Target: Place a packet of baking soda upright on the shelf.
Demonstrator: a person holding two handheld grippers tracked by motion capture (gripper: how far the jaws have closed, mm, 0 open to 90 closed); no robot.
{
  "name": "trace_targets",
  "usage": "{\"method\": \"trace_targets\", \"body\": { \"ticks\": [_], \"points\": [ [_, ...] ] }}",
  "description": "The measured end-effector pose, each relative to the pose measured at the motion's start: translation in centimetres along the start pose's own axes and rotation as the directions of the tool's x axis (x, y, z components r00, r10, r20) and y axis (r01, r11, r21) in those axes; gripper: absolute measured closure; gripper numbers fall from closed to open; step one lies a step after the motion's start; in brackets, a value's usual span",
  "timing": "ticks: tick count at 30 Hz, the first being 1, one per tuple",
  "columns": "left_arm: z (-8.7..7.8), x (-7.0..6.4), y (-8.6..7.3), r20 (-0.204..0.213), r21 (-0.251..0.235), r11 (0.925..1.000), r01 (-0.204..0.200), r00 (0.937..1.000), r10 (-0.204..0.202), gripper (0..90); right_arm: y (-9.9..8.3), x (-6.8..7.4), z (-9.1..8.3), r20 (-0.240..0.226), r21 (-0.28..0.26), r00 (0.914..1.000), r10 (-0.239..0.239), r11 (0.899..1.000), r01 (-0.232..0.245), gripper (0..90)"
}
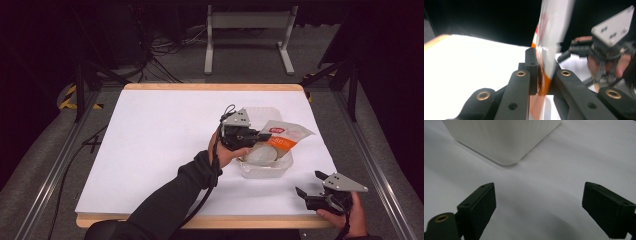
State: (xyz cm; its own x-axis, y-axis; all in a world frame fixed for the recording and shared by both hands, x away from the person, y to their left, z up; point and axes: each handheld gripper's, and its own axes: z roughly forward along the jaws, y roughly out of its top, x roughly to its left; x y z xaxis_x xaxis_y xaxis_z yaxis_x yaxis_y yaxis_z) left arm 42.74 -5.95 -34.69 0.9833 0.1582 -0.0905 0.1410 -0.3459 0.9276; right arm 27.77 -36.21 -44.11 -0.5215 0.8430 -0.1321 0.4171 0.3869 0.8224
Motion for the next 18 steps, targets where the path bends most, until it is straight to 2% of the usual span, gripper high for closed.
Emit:
{"method": "trace_targets", "body": {
  "ticks": [3, 5, 6, 7, 8, 9, 10, 11, 13, 15, 16, 17, 18],
  "points": [
    [0.9, 0.2, 0.5, 0.016, 0.077, 0.9967, -0.025, 0.9996, 0.024, 79.0, 0.0, -0.1, 0.0, 0.0, 0.0, 1.0, 0.007, 1.0, -0.007, 12.7],
    [1.3, 0.2, 0.7, 0.015, 0.113, 0.9928, -0.039, 0.9992, 0.038, 72.7, -0.1, -0.1, 0.0, -0.001, 0.0, 1.0, 0.008, 1.0, -0.008, 12.8],
    [1.6, 0.2, 0.8, 0.028, 0.129, 0.9907, -0.044, 0.9988, 0.04, 71.9, -0.1, -0.1, 0.0, -0.002, 0.0, 1.0, 0.007, 1.0, -0.007, 12.8],
    [2.0, 0.2, 0.9, 0.044, 0.153, 0.9875, -0.036, 0.9986, 0.03, 71.3, -0.1, -0.1, 0.0, -0.002, 0.0, 1.0, 0.007, 1.0, -0.007, 12.8],
    [2.4, 0.1, 1.0, 0.024, 0.183, 0.9821, -0.044, 0.9989, 0.04, 68.8, -0.1, -0.1, 0.0, -0.003, 0.0, 1.0, 0.007, 1.0, -0.007, 12.8],
    [2.5, 0.0, 1.0, 0.031, 0.18, 0.9823, -0.052, 0.9984, 0.047, 71.4, -0.1, -0.1, 0.0, -0.001, 0.003, 1.0, 0.008, 1.0, -0.008, 12.8],
    [2.5, 0.0, 1.1, 0.044, 0.153, 0.9867, -0.054, 0.9979, 0.048, 80.0, -0.1, -0.1, 0.0, -0.003, 0.004, 1.0, 0.006, 1.0, -0.006, 12.8],
    [2.4, -0.1, 1.2, 0.04, 0.145, 0.9881, -0.051, 0.9982, 0.046, 88.7, -0.1, -0.1, 0.0, -0.004, 0.003, 1.0, 0.005, 1.0, -0.005, 12.8],
    [2.5, -0.3, 1.3, 0.026, 0.148, 0.9867, -0.067, 0.9976, 0.064, 89.7, -0.1, -0.1, 0.0, -0.004, 0.002, 1.0, 0.005, 1.0, -0.005, 12.8],
    [2.4, -0.3, 1.3, 0.013, 0.141, 0.9879, -0.065, 0.9979, 0.063, 89.7, -0.1, -0.1, 0.0, -0.002, 0.003, 1.0, 0.006, 1.0, -0.006, 12.8],
    [2.4, -0.3, 1.2, 0.023, 0.115, 0.9918, -0.056, 0.9983, 0.053, 89.7, -0.1, -0.1, 0.0, -0.002, 0.003, 1.0, 0.007, 1.0, -0.007, 12.8],
    [2.4, -0.3, 1.1, 0.016, 0.071, 0.9966, -0.041, 0.9991, 0.04, 89.8, -0.1, -0.1, 0.0, -0.003, 0.004, 1.0, 0.006, 1.0, -0.006, 12.7],
    [2.4, -0.3, 1.1, 0.016, 0.071, 0.9966, -0.041, 0.9991, 0.04, 89.7, -0.1, -0.1, 0.0, -0.003, 0.004, 1.0, 0.006, 1.0, -0.006, 12.7]
  ]
}}
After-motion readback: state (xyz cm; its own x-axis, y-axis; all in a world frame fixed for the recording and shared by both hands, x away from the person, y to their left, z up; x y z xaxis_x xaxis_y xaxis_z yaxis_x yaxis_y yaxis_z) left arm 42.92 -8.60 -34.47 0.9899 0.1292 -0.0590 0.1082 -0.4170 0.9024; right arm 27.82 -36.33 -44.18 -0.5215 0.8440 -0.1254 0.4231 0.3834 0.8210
